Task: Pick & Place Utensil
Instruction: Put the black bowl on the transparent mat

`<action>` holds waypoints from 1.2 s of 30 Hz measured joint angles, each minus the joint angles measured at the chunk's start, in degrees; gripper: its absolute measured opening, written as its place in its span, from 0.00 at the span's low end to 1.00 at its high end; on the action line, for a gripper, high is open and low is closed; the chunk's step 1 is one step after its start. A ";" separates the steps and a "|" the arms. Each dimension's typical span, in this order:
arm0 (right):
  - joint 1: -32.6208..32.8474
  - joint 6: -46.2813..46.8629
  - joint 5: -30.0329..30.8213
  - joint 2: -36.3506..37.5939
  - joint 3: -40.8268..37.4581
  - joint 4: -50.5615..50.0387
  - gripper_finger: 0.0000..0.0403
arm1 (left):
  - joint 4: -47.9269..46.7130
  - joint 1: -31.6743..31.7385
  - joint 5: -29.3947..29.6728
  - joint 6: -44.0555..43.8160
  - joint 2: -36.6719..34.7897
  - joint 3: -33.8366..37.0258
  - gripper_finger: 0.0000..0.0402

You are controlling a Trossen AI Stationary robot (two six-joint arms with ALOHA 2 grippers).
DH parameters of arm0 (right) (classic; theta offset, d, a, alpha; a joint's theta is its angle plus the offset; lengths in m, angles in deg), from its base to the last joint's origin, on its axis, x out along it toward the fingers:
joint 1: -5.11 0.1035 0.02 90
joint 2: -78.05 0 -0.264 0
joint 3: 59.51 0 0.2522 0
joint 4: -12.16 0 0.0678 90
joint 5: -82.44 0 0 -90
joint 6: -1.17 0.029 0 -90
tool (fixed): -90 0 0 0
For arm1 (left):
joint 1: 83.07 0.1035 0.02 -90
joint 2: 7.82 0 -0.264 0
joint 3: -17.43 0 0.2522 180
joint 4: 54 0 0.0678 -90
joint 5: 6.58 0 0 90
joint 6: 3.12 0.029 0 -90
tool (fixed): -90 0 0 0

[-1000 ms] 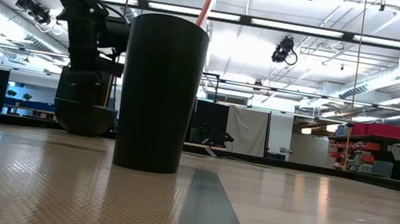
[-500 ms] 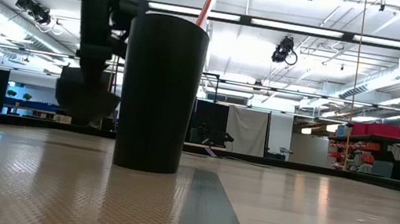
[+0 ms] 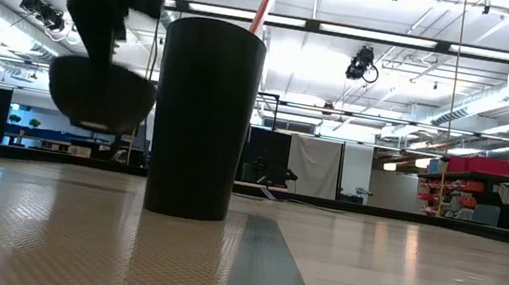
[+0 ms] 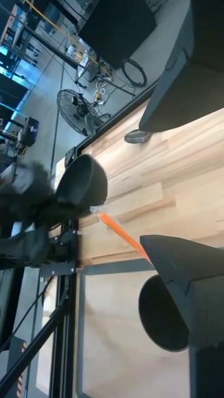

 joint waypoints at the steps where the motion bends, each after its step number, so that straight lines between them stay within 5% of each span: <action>1: 0.00 0.08 -0.03 0.00 0.02 -0.07 0.71 | 0.51 -2.84 0.58 -2.67 -0.91 -0.01 0.02; 12: 0.02 0.11 0.06 0.00 0.02 -0.09 0.71 | 5.40 -36.40 8.23 -24.99 1.93 0.04 0.02; 18: 0.00 0.09 0.09 0.00 0.00 0.01 0.71 | 20.02 -48.57 9.08 -29.47 8.21 0.04 0.02; 26: -0.15 0.45 -0.01 0.00 0.02 0.51 0.71 | 22.96 -56.72 8.04 -35.24 18.22 -4.03 0.02; 36: -0.26 1.57 -0.03 0.02 0.01 2.67 0.71 | 17.90 -58.64 8.10 -31.12 28.20 -12.24 0.03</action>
